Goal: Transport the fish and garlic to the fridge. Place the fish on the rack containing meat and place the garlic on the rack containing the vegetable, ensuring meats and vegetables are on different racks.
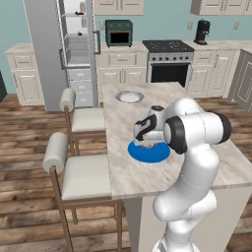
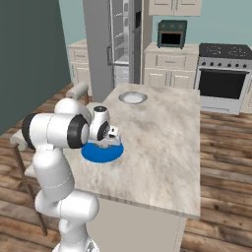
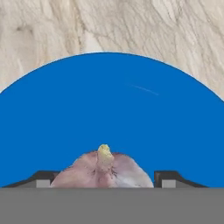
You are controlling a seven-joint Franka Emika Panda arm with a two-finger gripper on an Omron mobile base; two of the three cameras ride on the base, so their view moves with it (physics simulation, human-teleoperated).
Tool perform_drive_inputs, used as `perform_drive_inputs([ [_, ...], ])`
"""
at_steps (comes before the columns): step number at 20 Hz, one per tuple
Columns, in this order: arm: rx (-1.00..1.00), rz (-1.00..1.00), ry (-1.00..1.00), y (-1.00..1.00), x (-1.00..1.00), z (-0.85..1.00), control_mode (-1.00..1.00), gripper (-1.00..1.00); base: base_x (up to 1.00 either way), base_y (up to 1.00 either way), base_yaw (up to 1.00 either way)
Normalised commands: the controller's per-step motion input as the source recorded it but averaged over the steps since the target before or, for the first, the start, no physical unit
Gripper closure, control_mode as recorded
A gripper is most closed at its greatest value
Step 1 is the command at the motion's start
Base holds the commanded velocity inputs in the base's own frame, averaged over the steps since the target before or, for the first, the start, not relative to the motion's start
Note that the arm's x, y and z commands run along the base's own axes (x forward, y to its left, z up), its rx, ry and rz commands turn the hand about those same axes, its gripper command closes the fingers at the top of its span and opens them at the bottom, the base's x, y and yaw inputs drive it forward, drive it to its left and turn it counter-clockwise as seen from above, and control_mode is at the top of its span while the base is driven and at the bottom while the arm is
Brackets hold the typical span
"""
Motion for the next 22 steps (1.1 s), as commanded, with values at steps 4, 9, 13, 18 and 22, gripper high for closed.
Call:
perform_drive_inputs([
  [4,0.0,-0.01,0.07,0.0,-0.18,-0.28,-1.0,1.0,0.0,0.0,0.0],
  [9,0.0,-0.04,0.08,0.0,-0.36,-0.19,-1.0,1.0,0.0,0.0,0.0],
  [13,0.0,-0.03,-0.3,0.03,-0.41,0.43,-1.0,1.0,0.0,0.0,0.0],
  [18,0.0,0.0,-0.47,0.01,-0.9,0.89,-1.0,1.0,0.0,0.0,0.0],
  [22,0.0,0.0,-0.27,0.0,-1.0,0.96,-1.0,1.0,0.0,0.0,0.0],
])
